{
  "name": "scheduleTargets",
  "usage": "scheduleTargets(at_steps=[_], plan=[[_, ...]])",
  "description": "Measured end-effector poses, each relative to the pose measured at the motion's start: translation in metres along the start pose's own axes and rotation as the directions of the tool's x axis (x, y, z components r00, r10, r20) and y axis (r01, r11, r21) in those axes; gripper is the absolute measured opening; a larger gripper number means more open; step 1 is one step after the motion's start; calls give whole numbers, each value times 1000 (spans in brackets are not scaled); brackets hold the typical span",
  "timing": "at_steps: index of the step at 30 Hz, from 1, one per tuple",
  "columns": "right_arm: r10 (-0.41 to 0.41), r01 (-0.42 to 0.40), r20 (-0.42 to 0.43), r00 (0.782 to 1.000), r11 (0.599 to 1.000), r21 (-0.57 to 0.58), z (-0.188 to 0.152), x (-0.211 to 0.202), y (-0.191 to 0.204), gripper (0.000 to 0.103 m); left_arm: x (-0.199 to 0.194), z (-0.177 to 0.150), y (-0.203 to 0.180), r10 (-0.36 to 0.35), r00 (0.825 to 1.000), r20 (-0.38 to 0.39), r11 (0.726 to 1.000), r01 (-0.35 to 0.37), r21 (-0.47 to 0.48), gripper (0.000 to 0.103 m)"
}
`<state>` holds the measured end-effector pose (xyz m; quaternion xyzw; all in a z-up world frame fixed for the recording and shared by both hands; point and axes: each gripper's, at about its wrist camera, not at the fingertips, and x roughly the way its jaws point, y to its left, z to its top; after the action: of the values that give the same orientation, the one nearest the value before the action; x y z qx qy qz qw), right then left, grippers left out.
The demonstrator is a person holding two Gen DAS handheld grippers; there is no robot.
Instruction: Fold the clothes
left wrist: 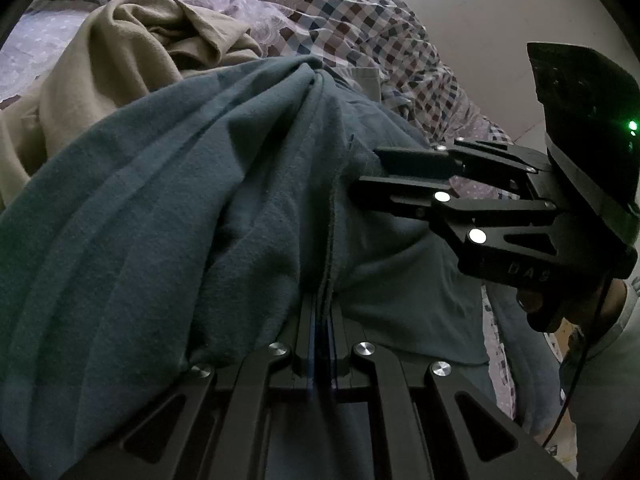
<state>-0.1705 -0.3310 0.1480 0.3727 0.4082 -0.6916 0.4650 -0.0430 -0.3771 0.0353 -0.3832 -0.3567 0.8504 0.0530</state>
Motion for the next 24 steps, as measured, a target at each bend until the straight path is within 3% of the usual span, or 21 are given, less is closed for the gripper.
scheduleTargets(at_steps=[3,12,17,19,21,24], plan=[[-21,21,8,1000,1000,-23,1,-3,5,2,0,0,0,-1,1000,1,1000,1,-3,6],[-144,144,13,990,989,-16,9,-8,4,3,-3,1,1,-9,1000,27,1000,10,-15,7],[-266,264,32,964,963,47,15,4,1,5,0,1,2,0,1000,20,1000,0,-16,7],[-275,271,39,961,958,96,15,-2,-6,14,1,1,2,3,1000,18,1000,-3,-15,7],[-288,276,65,955,949,150,10,-19,-18,40,2,2,3,4,1000,17,1000,-3,-15,7],[-311,270,128,942,926,264,-23,-70,-52,57,5,4,1,5,1000,18,1000,-5,-11,7]])
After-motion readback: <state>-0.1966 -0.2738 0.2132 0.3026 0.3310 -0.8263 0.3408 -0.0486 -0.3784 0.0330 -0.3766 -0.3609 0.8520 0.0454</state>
